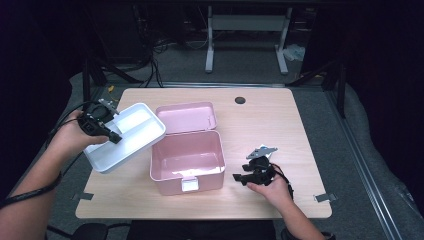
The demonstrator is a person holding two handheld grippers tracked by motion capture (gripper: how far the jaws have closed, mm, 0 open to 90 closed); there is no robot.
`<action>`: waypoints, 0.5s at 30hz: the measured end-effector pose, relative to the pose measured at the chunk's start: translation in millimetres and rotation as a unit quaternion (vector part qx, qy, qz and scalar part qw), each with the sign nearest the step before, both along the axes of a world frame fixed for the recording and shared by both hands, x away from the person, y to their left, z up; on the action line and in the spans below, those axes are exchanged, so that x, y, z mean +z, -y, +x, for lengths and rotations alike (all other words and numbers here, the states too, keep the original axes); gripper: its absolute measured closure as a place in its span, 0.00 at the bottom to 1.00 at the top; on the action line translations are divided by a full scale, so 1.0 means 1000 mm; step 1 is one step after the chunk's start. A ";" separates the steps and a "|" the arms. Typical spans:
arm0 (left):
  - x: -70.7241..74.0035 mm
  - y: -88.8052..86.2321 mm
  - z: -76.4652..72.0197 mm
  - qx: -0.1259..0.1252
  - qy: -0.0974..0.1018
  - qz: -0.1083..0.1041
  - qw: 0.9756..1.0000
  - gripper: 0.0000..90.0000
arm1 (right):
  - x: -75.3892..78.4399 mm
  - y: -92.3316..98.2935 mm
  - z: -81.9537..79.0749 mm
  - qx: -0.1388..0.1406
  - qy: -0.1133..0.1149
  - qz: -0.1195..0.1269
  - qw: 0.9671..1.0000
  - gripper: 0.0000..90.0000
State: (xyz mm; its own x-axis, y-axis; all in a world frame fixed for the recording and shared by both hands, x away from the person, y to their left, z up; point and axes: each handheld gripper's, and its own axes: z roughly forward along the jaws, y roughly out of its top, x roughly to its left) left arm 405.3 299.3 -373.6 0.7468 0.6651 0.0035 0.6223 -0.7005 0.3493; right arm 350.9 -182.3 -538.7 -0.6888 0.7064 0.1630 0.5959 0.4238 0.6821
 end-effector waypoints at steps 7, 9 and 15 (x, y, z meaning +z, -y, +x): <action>-0.022 -0.009 -0.001 0.015 -0.016 0.008 1.000 0.99 | 0.000 0.000 0.000 -0.001 0.002 -0.001 1.000 0.47; -0.029 -0.012 -0.001 0.019 -0.019 0.000 1.000 0.99 | 0.001 0.000 0.000 -0.001 0.002 0.000 1.000 0.47; -0.028 -0.018 -0.007 0.019 -0.015 -0.011 1.000 0.99 | 0.001 0.001 0.000 -0.004 0.004 0.002 1.000 0.47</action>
